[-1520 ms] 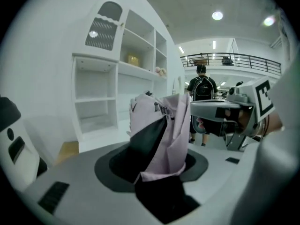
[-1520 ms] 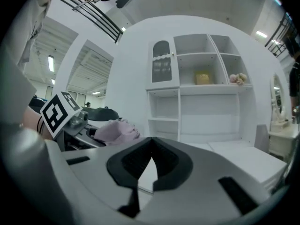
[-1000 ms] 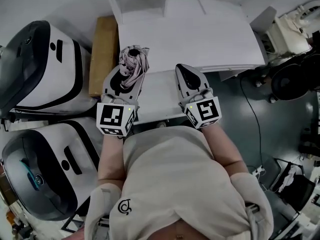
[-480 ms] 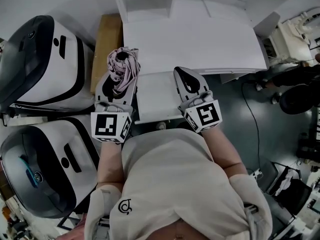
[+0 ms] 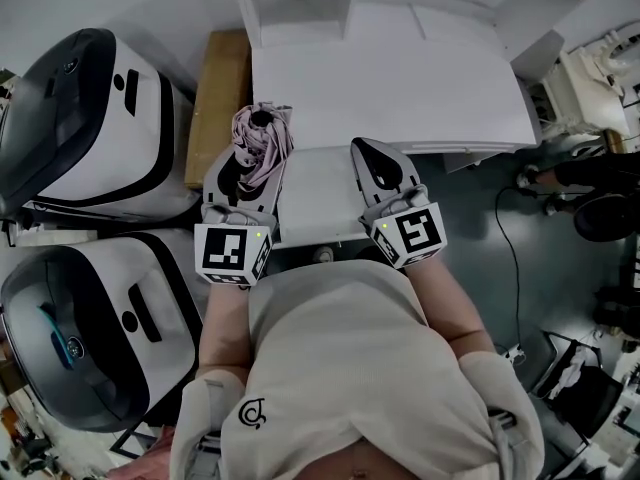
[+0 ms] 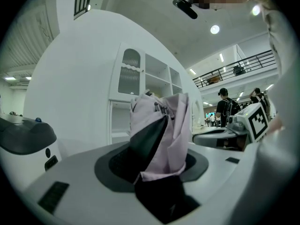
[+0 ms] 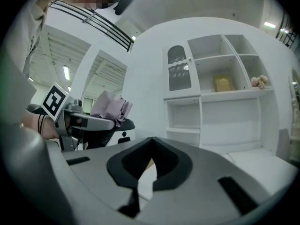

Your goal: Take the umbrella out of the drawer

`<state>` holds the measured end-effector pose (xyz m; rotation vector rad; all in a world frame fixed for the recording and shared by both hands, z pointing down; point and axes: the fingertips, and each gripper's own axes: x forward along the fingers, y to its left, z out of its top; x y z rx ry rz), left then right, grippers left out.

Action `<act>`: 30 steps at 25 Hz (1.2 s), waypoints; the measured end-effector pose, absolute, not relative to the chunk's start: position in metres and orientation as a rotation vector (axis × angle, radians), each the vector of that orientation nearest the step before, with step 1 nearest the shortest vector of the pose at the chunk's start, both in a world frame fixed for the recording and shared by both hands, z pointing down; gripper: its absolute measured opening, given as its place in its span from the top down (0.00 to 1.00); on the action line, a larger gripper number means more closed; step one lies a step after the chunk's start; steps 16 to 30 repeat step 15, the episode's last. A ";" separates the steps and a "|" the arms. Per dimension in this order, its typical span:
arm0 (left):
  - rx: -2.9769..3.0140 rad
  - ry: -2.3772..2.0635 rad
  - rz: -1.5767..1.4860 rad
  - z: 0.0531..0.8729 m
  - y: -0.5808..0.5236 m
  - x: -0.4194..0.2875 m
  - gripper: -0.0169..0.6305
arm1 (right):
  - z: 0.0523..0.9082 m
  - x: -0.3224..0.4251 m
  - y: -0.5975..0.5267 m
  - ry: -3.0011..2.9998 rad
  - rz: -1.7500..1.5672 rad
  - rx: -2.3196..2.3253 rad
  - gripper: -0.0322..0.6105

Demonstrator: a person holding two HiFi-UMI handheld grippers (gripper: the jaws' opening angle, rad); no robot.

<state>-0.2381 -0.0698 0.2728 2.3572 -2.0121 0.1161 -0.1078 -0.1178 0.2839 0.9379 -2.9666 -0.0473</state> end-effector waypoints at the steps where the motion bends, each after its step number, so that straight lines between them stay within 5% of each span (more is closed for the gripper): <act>1: 2.355 -2.012 0.115 0.274 -0.070 -0.238 0.63 | 0.284 -0.108 -0.118 -2.966 -0.045 0.936 0.94; 30: 2.349 -1.971 0.143 0.284 -0.075 -0.221 0.63 | 0.288 -0.099 -0.116 -2.956 -0.058 0.913 0.94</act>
